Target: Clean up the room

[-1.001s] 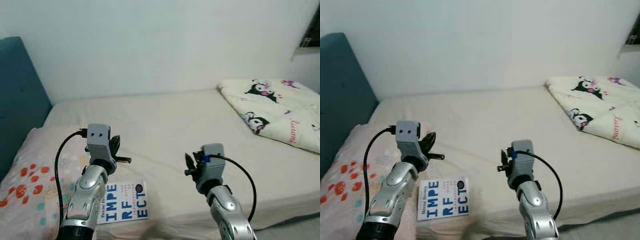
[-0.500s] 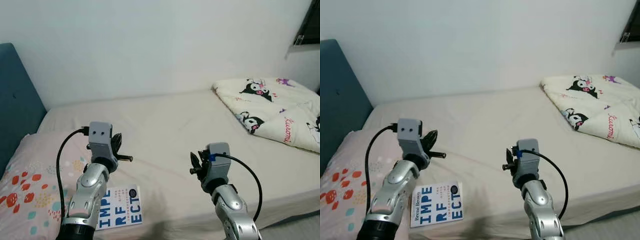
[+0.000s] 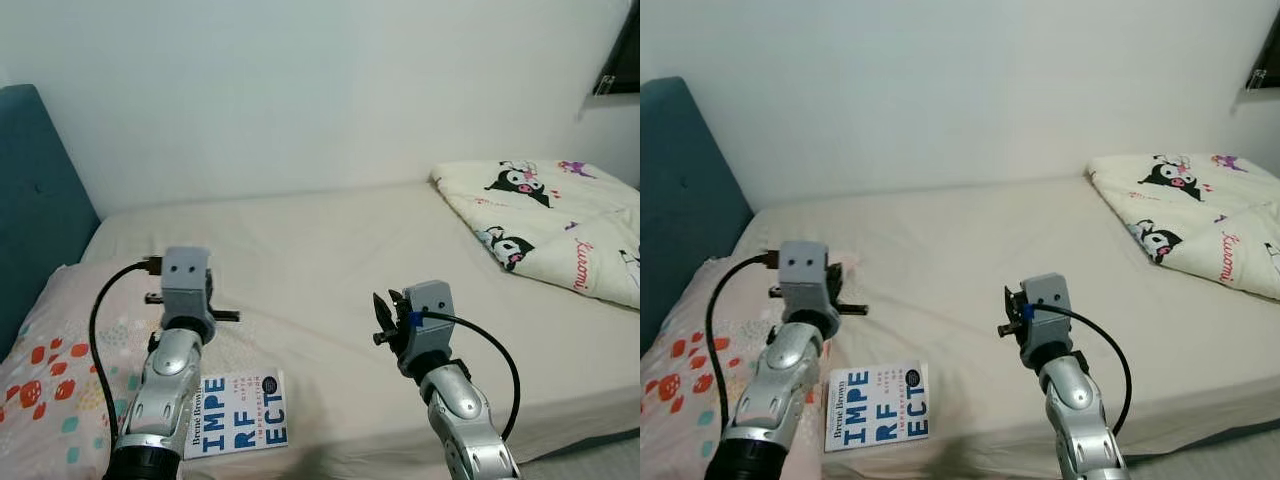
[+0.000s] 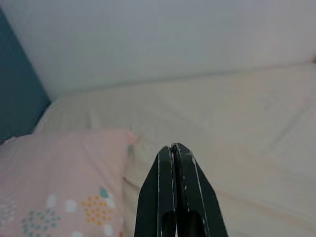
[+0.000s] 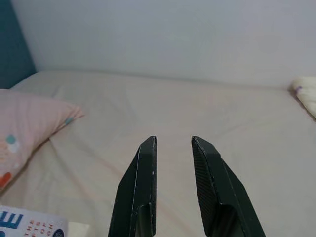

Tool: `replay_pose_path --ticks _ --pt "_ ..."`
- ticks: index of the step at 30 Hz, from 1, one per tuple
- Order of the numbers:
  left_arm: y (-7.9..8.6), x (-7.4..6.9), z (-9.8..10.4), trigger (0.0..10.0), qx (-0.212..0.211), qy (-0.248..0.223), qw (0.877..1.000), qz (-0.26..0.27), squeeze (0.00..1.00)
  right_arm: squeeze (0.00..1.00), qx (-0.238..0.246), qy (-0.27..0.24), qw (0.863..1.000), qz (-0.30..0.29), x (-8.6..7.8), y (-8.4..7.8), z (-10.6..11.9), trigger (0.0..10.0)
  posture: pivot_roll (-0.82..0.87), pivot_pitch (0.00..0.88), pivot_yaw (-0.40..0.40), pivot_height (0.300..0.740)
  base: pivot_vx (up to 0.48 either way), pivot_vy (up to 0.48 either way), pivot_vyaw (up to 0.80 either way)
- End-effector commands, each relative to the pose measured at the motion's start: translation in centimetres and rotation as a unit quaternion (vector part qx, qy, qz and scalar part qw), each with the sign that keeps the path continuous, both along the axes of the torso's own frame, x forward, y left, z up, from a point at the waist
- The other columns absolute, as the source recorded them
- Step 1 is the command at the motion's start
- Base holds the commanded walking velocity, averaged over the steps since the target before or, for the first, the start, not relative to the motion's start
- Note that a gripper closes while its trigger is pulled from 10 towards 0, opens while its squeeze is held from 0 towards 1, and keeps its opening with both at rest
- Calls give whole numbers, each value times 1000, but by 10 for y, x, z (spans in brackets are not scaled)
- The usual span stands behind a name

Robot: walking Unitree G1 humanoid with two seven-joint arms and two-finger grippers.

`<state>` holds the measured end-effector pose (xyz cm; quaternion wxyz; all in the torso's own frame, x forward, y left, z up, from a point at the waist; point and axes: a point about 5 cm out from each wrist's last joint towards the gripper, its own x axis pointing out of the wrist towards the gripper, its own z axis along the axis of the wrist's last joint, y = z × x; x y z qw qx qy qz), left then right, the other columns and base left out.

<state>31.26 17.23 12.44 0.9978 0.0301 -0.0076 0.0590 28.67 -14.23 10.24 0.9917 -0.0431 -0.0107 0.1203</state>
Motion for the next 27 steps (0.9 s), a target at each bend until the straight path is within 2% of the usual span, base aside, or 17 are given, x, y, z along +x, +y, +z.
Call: replay_pose_path --ticks 1,12,27 --pt "-2 0 2 10000 -7 -7 1000 -23 0 0 4 -1 1000 3 1 1 0 10000 -28 0 6 740 0 0 0" --pt "-18 -3 0 10000 -15 2 997 -76 0 0 22 14 1000 -5 -2 2 -6 10000 -29 0 7 740 0 0 0" --pt "-19 -4 -2 10000 -20 8 997 -81 0 0 47 32 998 -2 -4 5 -10 10000 -27 0 6 740 0 -427 0"
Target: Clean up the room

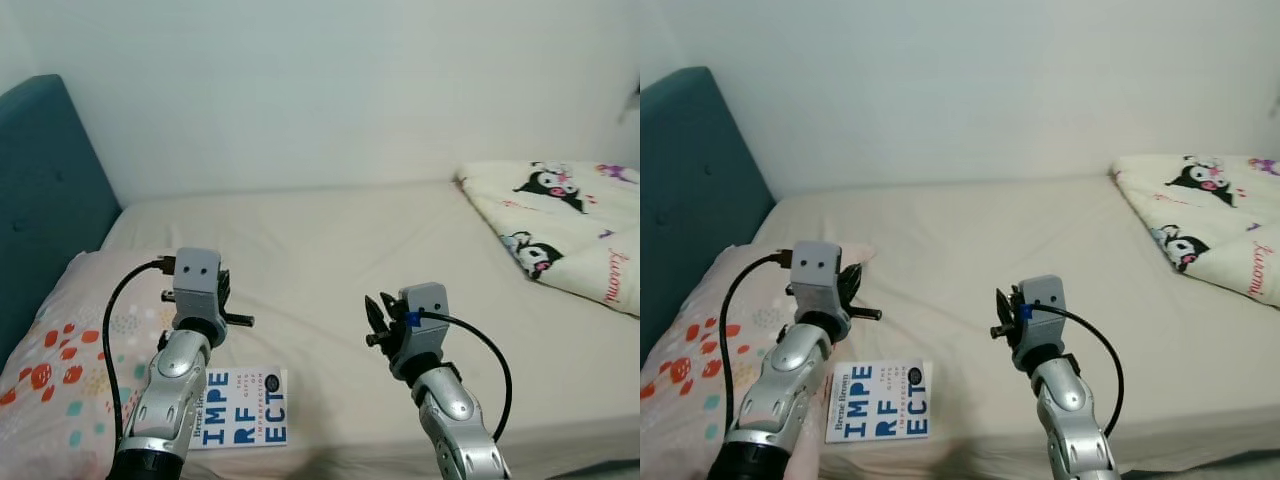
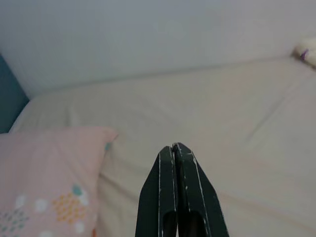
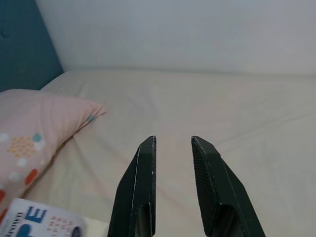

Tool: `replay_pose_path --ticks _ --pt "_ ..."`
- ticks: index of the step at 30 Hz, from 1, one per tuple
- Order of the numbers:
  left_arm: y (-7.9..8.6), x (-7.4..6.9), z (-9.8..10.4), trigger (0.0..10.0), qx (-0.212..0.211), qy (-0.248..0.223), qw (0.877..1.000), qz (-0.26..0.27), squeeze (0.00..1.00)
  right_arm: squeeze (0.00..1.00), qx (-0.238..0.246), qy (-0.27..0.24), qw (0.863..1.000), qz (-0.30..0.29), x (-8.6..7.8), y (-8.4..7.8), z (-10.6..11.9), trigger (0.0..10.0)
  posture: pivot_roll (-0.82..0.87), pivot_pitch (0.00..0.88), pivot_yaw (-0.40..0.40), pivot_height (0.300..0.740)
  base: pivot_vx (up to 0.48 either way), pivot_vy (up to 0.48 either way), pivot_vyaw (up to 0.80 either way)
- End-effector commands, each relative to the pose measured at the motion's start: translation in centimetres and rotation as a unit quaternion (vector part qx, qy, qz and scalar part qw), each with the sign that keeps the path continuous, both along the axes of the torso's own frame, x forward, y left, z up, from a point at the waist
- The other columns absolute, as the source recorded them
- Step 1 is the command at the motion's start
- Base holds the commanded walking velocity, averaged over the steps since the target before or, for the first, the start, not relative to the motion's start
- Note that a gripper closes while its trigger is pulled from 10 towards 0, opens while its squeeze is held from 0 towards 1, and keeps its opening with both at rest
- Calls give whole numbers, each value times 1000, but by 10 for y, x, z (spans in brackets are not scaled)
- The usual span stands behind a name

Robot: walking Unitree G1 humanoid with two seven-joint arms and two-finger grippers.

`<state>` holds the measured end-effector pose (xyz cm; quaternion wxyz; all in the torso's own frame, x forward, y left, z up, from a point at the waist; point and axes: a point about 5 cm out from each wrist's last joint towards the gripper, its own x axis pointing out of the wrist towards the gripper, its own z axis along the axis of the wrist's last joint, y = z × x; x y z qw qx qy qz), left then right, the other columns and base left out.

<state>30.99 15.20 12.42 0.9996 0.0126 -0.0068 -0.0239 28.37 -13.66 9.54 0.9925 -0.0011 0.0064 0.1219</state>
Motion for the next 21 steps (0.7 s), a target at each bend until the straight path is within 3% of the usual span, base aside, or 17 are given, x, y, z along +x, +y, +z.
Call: replay_pose_path --ticks 1,19,21 --pt "1 -1 -1 10000 -3 6 1000 2 0 0 7 10 1000 -3 -1 -1 -3 10000 -27 0 6 740 0 -469 0" --pt "2 -1 -2 10000 -1 12 1000 4 0 0 20 17 1000 -9 -1 -3 -3 10000 -27 0 10 740 0 -470 0" --pt "3 -2 -2 10000 0 14 1000 4 0 0 21 19 1000 -10 -1 -3 -3 10000 -26 0 14 740 0 -469 800"
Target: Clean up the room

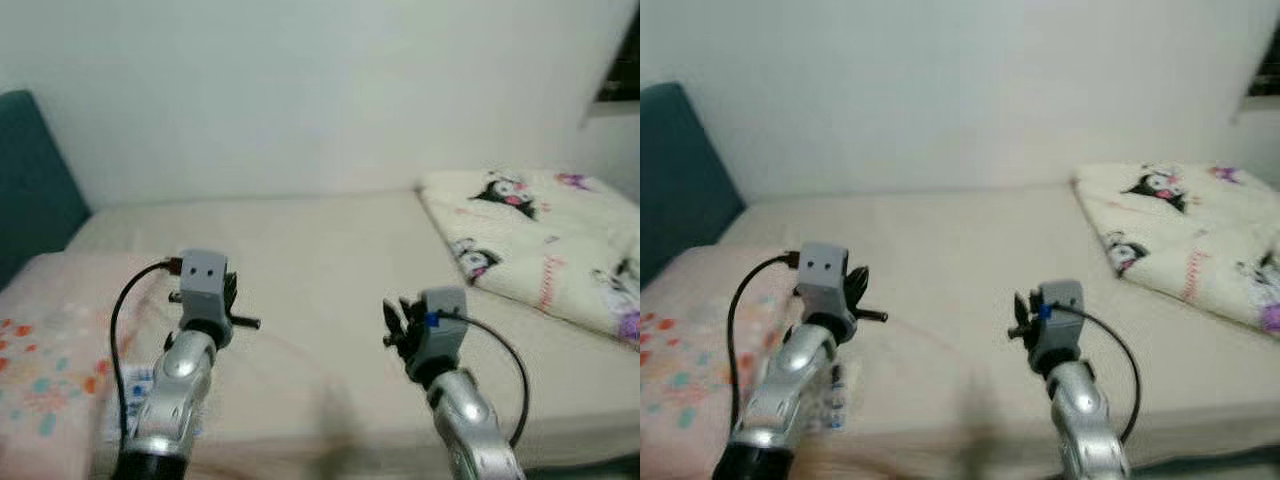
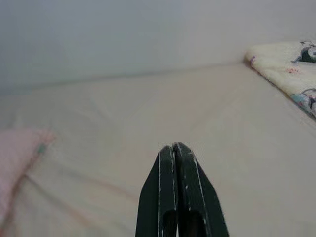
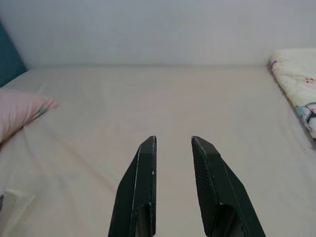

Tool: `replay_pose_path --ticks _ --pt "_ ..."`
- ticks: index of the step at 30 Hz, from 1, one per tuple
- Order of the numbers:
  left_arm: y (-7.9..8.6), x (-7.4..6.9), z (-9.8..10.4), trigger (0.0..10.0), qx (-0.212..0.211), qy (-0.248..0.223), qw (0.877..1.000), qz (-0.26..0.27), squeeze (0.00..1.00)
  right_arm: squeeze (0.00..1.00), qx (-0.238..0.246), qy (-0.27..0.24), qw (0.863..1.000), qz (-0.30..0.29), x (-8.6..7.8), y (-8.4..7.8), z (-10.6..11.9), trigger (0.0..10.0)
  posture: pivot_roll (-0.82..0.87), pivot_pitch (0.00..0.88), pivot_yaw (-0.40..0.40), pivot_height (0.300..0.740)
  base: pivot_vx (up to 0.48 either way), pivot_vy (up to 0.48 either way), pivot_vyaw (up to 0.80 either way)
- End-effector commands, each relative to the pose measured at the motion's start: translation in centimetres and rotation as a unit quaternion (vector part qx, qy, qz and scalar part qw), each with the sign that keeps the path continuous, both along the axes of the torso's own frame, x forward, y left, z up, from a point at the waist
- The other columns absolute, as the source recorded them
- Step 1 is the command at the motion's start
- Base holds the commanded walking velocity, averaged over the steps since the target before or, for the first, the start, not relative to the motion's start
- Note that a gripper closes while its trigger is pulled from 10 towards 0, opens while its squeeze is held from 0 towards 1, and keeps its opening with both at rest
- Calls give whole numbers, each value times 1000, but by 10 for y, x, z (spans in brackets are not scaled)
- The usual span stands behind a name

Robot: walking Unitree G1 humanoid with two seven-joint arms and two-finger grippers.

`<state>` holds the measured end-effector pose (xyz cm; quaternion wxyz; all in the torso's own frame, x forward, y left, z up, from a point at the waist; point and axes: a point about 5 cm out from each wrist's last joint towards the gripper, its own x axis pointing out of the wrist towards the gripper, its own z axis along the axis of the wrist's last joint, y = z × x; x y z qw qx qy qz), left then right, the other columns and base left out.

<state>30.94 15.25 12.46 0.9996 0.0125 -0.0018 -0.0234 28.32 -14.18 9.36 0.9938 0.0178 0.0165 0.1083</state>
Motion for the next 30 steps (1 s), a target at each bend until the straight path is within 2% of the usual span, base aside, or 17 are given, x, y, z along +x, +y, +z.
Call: replay_pose_path --ticks 1,20,30 --pt "2 -1 -3 10000 0 9 1000 3 0 0 4 7 1000 4 0 2 -1 10000 -26 0 14 740 0 -469 800" --pt "5 -2 -3 10000 6 13 1000 1 0 0 13 9 1000 -6 0 0 -1 10000 -22 2 21 740 0 -471 776" --pt "4 -1 -3 10000 7 15 1000 -1 0 0 20 7 1000 -14 0 -3 1 10000 -22 12 25 740 0 -471 0"
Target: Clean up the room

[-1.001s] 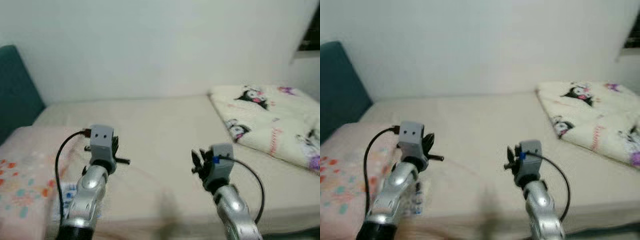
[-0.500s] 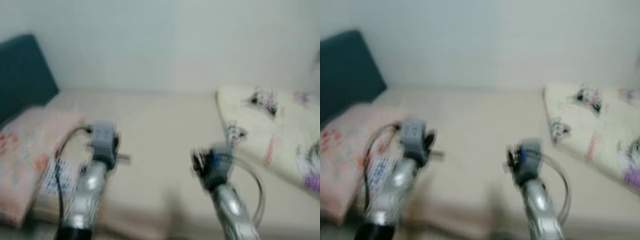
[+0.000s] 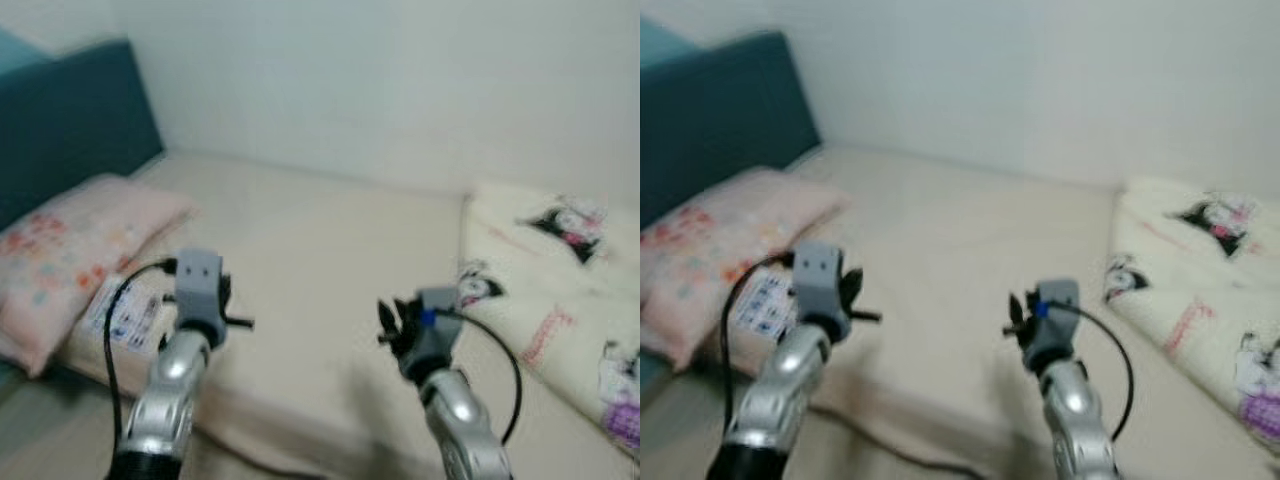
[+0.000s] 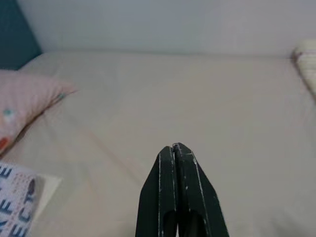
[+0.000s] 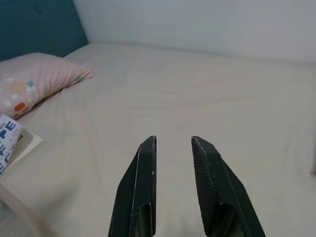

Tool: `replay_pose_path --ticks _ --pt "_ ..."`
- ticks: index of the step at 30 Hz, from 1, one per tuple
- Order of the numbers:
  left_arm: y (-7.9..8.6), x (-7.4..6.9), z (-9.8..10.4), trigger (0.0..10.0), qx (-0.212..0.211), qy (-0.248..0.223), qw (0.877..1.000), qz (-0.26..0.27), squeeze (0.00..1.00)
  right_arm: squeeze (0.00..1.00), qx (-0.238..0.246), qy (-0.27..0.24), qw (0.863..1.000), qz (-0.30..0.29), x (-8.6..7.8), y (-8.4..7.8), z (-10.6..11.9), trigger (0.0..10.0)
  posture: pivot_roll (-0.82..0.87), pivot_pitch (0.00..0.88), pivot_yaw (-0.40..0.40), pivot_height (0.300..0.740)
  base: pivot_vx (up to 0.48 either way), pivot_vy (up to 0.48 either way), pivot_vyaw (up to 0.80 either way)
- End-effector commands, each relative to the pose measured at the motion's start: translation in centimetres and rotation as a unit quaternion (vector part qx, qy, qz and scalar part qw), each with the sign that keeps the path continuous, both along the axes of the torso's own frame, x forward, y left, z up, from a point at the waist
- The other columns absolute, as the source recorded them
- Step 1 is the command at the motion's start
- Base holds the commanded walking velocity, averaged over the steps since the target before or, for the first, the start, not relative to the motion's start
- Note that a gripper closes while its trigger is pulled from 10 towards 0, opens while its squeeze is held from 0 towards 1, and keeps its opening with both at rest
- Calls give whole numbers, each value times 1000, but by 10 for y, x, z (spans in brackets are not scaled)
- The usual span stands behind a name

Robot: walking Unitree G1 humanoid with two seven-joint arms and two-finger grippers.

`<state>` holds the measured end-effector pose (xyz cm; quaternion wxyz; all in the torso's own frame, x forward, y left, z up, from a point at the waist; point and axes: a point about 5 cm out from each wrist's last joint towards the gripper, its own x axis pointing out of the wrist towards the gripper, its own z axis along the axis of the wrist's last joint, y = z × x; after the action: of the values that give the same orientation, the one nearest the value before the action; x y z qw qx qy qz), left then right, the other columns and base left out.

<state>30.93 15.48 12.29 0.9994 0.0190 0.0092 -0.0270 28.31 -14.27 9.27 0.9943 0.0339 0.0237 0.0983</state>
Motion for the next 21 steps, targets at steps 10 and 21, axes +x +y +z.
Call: replay_pose_path --ticks 10,21 --pt "1 1 0 10000 0 4 1000 -1 0 0 13 -2 1000 -9 -1 0 2 10000 -22 17 30 740 0 -471 -48" --pt "1 2 1 10000 2 4 1000 -4 0 0 18 0 1000 -10 -2 3 1 10000 -23 16 34 740 0 -470 -378"
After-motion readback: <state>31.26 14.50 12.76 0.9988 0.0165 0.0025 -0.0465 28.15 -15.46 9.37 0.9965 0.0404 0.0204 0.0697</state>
